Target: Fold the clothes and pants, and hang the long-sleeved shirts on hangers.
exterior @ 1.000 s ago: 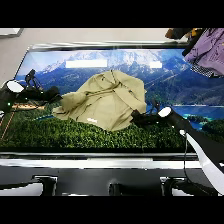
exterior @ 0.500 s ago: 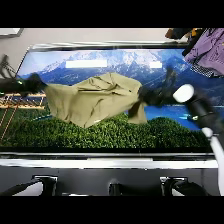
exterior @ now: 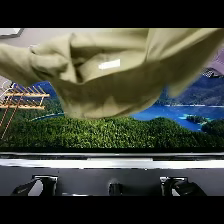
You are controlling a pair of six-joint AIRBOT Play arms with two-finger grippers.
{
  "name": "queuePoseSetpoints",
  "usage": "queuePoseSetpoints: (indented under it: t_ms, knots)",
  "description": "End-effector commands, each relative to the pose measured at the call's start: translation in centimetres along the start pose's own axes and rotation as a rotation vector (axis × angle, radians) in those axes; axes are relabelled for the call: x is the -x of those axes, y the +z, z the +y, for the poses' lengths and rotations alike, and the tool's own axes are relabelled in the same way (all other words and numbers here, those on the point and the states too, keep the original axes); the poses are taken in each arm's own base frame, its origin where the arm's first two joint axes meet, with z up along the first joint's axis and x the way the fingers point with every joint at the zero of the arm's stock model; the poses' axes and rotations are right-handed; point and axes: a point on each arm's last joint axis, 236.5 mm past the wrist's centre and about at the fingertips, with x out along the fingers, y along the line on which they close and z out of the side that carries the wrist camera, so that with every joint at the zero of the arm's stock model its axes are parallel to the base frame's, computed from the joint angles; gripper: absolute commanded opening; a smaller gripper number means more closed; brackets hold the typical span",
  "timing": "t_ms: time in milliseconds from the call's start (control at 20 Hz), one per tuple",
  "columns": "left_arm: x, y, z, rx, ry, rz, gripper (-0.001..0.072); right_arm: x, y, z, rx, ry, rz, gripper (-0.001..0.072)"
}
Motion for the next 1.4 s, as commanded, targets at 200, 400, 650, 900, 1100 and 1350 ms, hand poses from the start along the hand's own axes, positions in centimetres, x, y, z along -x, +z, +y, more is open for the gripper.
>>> queuePoseSetpoints:
  t_ms: [200,400,650,900,1100,1350]
  knots:
    - [11.8,3.2,-2.7,-0.098,0.133,-0.282,0.0020,10.4,3.7,0.8,-0.045,0.022,-0.197,0.0032]
    - [5.9,-0.6,1.5,0.003,0.156,-0.066,0.0020,1.0,1.8,-2.2,-0.052,-0.105,-0.054,0.0032]
    - [-8.1,-11.2,9.7,0.125,0.153,0.386,0.0020,-18.3,-10.2,-8.6,-0.037,-0.279,0.350,0.0032]
    - [-22.3,-29.3,15.9,0.161,0.211,0.777,0.0020,-32.6,-29.1,-15.7,-0.083,-0.383,0.725,0.0032]
    - [-26.5,-39.2,17.5,0.232,0.227,0.901,0.0021,-36.4,-40.5,-18.8,-0.143,-0.408,0.907,0.0056]
    - [-25.4,-37.3,17.9,0.299,0.203,0.919,0.0609,-33.7,-38.0,-19.8,0.061,-0.331,0.985,0.0342]
